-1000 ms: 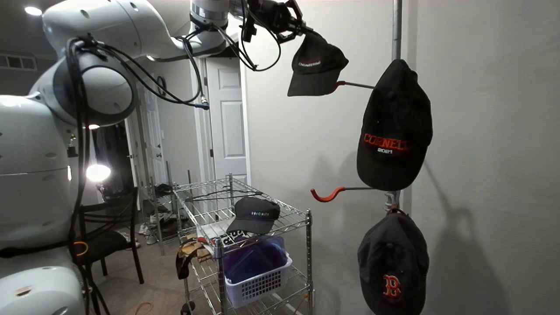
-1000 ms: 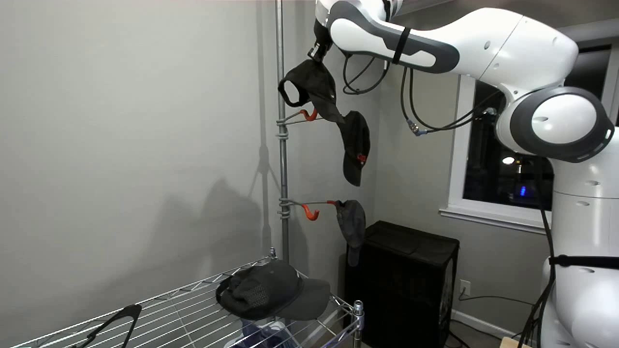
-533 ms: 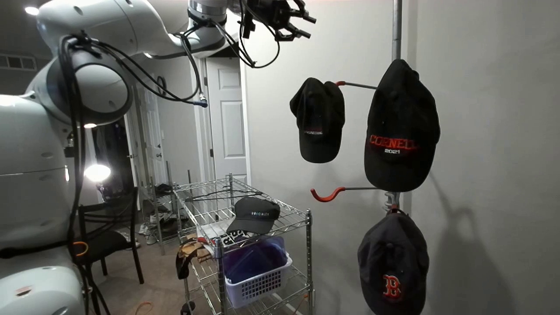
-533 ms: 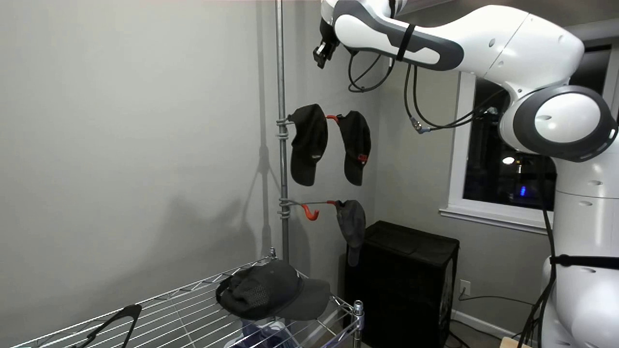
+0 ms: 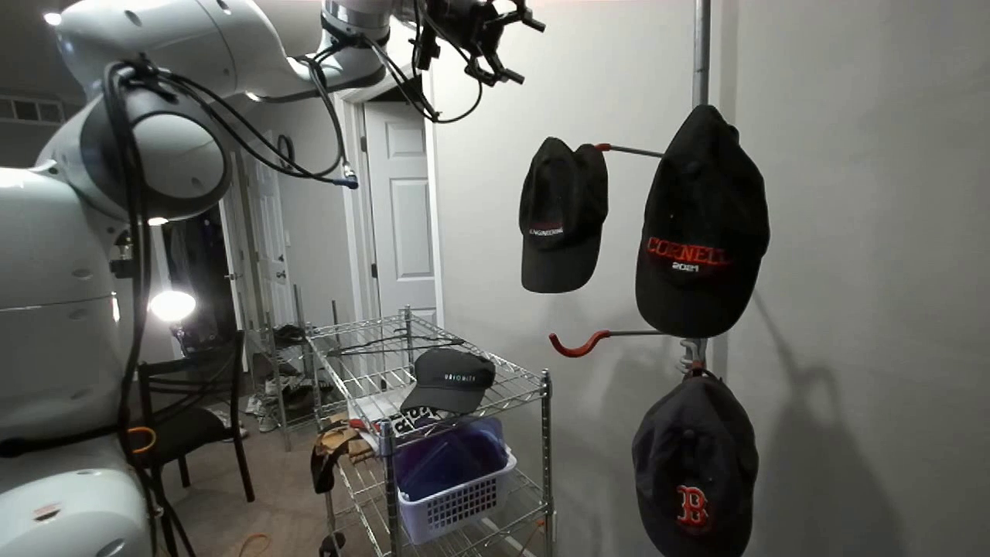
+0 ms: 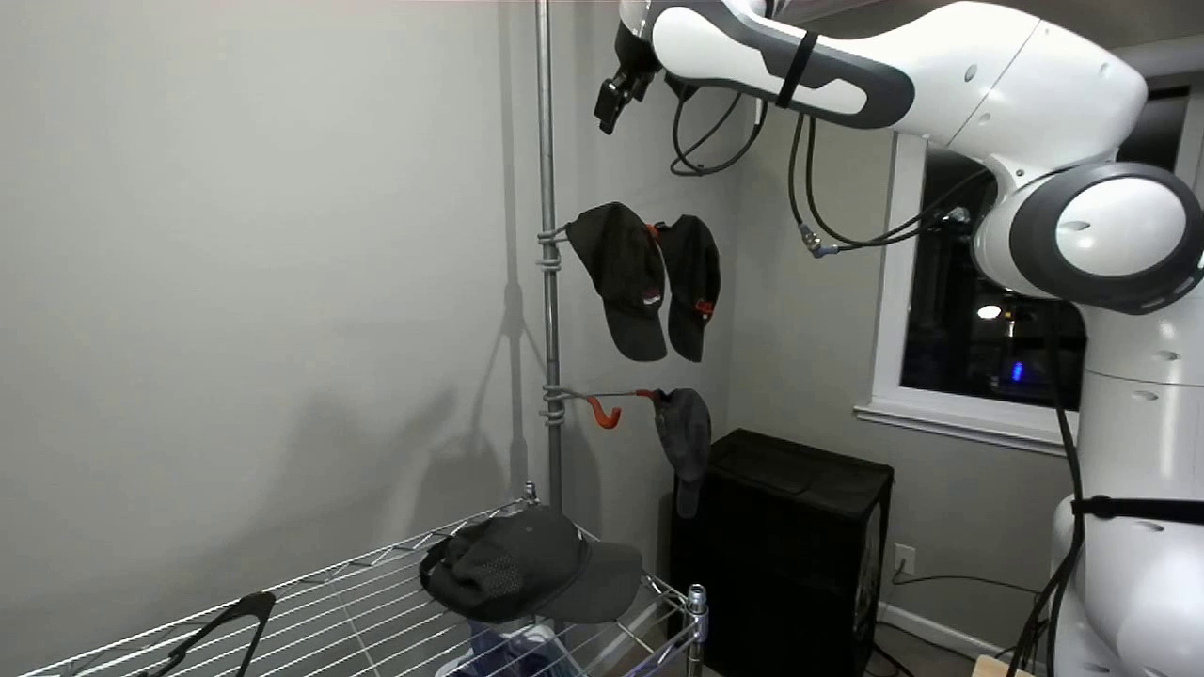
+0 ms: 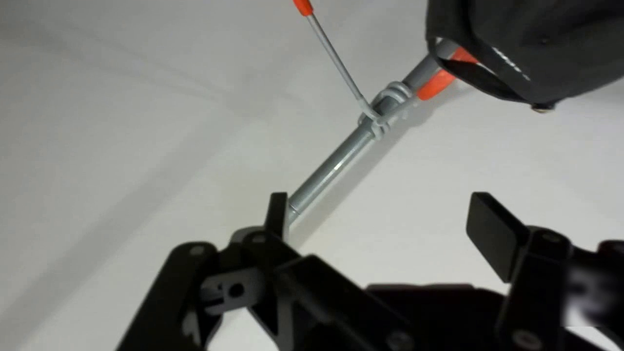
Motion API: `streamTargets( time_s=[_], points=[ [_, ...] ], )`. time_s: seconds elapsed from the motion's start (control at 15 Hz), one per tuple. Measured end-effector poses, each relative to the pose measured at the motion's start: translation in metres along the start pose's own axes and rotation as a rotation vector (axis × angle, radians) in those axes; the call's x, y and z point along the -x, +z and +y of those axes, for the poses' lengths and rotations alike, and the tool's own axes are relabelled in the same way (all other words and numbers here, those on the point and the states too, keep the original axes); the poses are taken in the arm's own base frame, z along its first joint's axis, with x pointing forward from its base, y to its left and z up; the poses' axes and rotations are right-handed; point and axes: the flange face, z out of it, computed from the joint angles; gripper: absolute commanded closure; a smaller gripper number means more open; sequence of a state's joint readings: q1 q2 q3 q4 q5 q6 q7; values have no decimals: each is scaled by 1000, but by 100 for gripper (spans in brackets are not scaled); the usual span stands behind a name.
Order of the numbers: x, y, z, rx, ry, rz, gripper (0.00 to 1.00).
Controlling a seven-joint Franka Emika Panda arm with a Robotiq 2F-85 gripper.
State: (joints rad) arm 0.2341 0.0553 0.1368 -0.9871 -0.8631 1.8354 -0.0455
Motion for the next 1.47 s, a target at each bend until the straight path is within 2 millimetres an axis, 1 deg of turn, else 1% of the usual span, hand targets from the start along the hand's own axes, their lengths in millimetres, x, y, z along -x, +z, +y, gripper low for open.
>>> streamTargets(
  time_s=[0.13, 0.33, 0.47, 0.67, 0.87, 1.07, 1.2, 1.47],
  points=[
    [-8, -16, -26, -76, -21, 34, 0],
    [-17, -38, -79, -200, -77, 69, 0],
    [-18, -45, -115, -278, -118, 75, 0],
    [-13, -47, -170, -414, -176, 54, 0],
    [-2, -41, -217, -524, -226, 15, 0],
    [15, -28, -255, -607, -275, -39, 0],
    [31, -16, -276, -644, -306, -85, 0],
    [66, 13, -314, -696, -352, -167, 0]
  ],
)
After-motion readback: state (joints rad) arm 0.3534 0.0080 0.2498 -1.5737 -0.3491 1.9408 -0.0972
